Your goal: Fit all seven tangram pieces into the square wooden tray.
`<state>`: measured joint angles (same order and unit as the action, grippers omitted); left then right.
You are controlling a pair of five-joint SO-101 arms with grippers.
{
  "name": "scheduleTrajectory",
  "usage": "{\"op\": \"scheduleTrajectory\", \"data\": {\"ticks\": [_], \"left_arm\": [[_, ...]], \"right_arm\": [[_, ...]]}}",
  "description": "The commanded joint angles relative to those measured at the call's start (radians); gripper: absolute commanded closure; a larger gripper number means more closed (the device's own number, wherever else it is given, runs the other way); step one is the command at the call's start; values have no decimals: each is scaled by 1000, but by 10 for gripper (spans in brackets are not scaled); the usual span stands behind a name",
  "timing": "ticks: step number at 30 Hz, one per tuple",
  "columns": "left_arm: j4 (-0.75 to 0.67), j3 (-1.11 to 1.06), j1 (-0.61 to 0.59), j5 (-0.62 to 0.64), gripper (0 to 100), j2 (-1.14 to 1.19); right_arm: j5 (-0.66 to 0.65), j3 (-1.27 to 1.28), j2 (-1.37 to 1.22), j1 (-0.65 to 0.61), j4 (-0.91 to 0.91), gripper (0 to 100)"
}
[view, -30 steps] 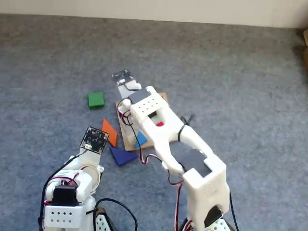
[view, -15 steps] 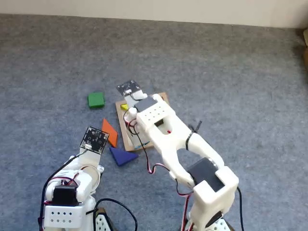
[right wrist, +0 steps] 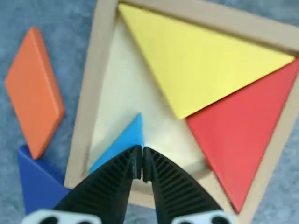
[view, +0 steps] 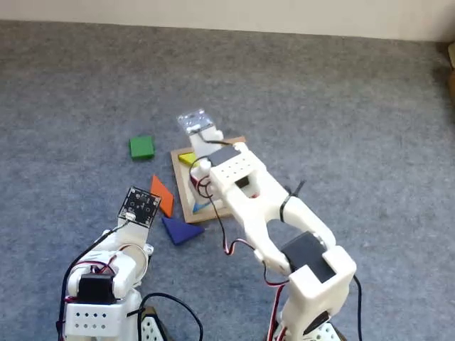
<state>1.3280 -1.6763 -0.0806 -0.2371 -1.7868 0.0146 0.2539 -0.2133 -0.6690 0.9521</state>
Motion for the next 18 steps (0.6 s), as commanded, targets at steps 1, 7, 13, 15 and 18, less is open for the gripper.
{"op": "scheduleTrajectory", "data": {"ticks": [1,7,13,15,18], "left_arm": [[6,-19,-10,-11,992,-27],[6,-19,-10,-11,992,-27],[6,-19,-10,-11,992,-27],[6,-19,-10,-11,992,-27],[6,-19,-10,-11,992,-27]], "right_arm": [[-15,-13,38,44,-28,981],[-15,-13,58,39,21,981],[-9,-4,168,-7,82,981],[-9,22,185,-27,77,981],[-8,71,183,-50,16,981]]}}
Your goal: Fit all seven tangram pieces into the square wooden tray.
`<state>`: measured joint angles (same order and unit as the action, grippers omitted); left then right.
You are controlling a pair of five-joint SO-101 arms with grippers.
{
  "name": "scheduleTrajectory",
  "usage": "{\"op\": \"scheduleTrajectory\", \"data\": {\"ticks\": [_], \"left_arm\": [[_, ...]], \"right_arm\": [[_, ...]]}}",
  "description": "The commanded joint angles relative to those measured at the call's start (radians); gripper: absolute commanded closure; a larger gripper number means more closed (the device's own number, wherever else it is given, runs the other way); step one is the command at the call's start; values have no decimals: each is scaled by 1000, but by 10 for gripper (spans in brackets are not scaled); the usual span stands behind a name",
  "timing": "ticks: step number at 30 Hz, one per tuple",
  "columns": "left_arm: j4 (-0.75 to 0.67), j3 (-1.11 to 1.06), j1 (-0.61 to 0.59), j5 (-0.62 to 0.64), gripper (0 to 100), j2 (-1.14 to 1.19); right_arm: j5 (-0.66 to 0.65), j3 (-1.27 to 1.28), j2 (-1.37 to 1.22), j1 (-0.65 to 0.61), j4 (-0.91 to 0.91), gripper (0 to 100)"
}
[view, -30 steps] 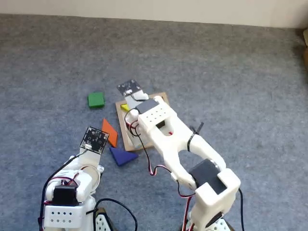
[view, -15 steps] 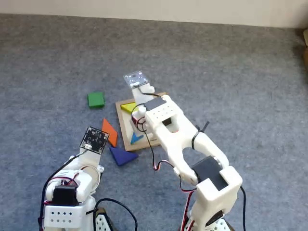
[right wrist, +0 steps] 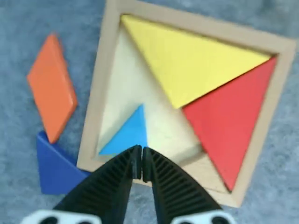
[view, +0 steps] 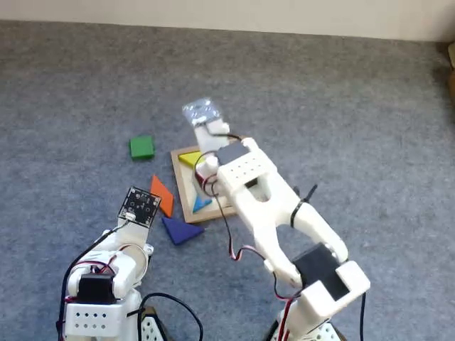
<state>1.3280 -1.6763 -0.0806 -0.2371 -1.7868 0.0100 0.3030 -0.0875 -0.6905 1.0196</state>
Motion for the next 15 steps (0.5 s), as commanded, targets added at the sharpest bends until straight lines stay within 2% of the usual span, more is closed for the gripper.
{"op": "scheduleTrajectory", "data": {"ticks": [1,7,15], "left_arm": [[6,-19,-10,-11,992,-27],[6,-19,-10,-11,992,-27],[6,-19,-10,-11,992,-27]], "right_arm": [[-3,42,56,-35,-87,981],[-3,136,-31,-36,-180,981],[-8,-18,-168,42,-180,984]]}}
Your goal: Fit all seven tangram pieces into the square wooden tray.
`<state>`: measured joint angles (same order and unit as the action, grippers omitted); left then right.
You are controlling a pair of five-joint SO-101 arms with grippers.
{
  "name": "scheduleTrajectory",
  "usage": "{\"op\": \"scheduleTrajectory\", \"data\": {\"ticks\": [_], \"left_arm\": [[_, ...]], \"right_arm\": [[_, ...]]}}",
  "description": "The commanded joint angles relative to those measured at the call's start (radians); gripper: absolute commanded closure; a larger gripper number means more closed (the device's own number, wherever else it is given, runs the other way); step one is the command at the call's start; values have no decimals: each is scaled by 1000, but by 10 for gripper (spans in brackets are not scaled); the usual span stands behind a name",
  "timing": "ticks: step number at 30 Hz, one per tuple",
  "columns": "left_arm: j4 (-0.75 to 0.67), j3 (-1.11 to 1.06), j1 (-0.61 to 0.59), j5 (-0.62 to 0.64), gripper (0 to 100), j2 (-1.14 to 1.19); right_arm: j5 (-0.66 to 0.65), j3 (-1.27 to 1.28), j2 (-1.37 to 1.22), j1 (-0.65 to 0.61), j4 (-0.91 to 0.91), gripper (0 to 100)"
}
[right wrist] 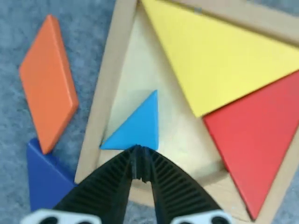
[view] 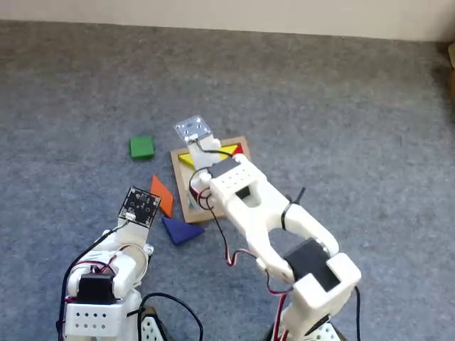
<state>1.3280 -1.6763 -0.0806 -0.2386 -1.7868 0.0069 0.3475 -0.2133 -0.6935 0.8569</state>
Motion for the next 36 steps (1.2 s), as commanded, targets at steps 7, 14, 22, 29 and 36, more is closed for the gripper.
{"op": "scheduleTrajectory", "data": {"ticks": [7,14,22,29,36], "left_arm": [[6,-19,-10,-9,992,-27],[6,-19,-10,-9,992,-27],[6,-19,-10,-9,992,-27],[6,-19,-10,-9,992,-27],[6,-19,-10,-9,992,-27]], "right_arm": [[-6,-131,-51,119,-15,985],[-6,-130,-16,136,-12,986],[-2,-76,156,122,-16,986],[-2,-56,159,48,-111,986],[-6,12,51,39,-228,986]]}}
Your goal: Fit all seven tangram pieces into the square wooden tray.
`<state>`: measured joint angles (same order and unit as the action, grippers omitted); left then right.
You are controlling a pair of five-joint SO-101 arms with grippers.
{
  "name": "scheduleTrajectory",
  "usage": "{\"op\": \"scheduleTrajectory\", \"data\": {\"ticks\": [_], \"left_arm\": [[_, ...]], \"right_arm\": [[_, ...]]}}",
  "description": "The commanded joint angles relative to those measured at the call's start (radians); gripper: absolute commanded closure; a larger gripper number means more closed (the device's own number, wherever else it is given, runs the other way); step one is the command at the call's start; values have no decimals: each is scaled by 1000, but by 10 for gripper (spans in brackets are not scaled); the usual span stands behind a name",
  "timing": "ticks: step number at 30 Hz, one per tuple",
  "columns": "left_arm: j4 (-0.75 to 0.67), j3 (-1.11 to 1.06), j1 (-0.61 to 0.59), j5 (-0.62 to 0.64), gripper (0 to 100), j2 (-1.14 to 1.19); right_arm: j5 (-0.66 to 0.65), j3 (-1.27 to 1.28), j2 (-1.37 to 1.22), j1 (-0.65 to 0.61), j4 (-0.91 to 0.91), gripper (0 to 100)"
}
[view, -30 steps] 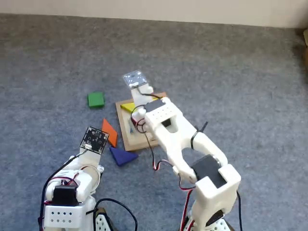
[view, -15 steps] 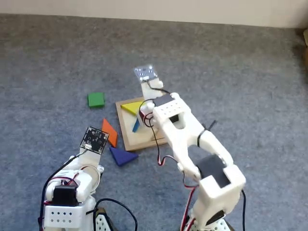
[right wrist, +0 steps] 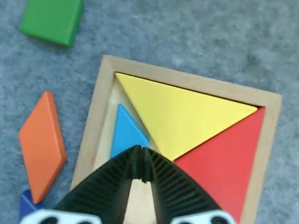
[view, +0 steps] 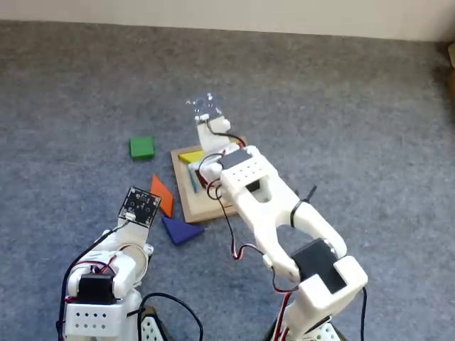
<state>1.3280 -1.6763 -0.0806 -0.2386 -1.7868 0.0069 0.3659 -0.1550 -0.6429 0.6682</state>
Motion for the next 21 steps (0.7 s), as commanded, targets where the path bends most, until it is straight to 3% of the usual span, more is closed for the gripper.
{"op": "scheduleTrajectory", "data": {"ticks": [1,14,21], "left_arm": [[6,-19,-10,-9,992,-27],[6,-19,-10,-9,992,-27],[6,-19,-10,-9,992,-27]], "right_arm": [[-6,-7,-18,-10,-39,986],[-2,73,177,-28,-51,986],[-6,124,74,-70,-225,986]]}}
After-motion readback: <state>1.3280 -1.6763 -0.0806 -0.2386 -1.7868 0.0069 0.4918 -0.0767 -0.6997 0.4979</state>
